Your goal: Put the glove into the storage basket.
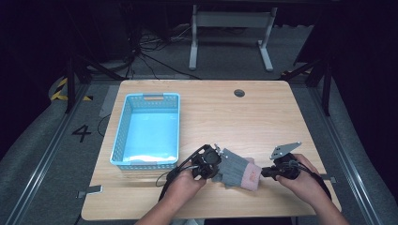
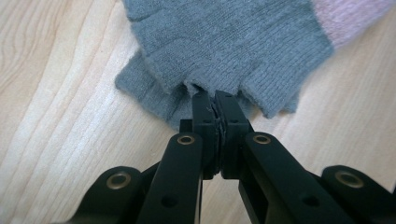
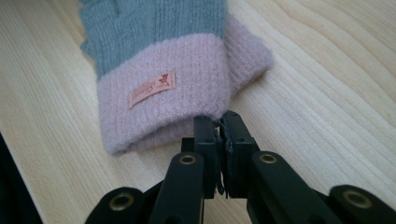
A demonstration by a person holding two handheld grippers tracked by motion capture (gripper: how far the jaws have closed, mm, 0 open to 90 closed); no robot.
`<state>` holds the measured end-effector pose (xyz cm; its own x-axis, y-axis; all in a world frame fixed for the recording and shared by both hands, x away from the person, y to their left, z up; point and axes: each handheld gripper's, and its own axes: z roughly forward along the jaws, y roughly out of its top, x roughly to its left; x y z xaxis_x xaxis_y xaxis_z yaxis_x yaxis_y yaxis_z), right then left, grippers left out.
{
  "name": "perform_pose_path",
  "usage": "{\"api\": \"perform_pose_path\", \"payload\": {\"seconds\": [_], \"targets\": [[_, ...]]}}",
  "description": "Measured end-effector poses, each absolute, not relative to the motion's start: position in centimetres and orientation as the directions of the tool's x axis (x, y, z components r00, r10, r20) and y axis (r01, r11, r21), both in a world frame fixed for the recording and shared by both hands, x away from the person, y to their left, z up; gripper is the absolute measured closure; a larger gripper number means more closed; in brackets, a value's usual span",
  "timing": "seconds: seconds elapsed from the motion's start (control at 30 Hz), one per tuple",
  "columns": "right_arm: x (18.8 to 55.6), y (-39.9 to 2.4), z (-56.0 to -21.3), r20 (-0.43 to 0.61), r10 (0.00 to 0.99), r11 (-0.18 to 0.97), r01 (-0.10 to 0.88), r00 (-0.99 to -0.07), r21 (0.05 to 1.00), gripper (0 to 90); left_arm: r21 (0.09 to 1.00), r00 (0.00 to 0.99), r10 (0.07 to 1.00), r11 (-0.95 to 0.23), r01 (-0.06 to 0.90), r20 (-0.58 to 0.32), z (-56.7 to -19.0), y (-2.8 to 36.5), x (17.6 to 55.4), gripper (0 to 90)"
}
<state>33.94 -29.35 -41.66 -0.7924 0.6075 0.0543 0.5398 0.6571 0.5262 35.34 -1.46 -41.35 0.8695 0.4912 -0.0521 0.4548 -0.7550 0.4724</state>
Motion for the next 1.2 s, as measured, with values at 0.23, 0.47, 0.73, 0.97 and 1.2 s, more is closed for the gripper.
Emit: {"api": "perform_pose_path", "payload": {"seconds": [0.23, 0.47, 0.73, 0.97, 1.2], "targets": [[34.0, -29.6, -40.4, 0.07, 0.638, 0.606, 0.556, -0.767, 0.569, 87.3, 0.497, 0.869, 0.492, -0.742, 0.45, -0.053, -40.1, -0.8, 34.7, 88.3], [34.7, -29.6, -39.9, 0.063, 0.644, 0.588, 0.545, -0.763, 0.598, 87.5, 0.502, 0.867, 0.495, -0.738, 0.451, -0.051, -39.8, -0.5, 33.9, 88.3], [35.6, -29.1, -39.7, 0.049, 0.641, 0.587, 0.53, -0.766, 0.612, 87.6, 0.499, 0.87, 0.49, -0.744, 0.445, -0.046, -39.6, -0.3, 33.2, 88.2], [36.4, -28.8, -40.0, 0.05, 0.649, 0.584, 0.539, -0.759, 0.607, 87.8, 0.487, 0.875, 0.481, -0.754, 0.442, -0.049, -39.8, -0.6, 32.8, 88.2], [36.9, -28.8, -40.6, 0.059, 0.655, 0.582, 0.553, -0.753, 0.597, 87.8, 0.468, 0.88, 0.472, -0.765, 0.442, -0.058, -40.3, -1.0, 32.8, 88.1]]}}
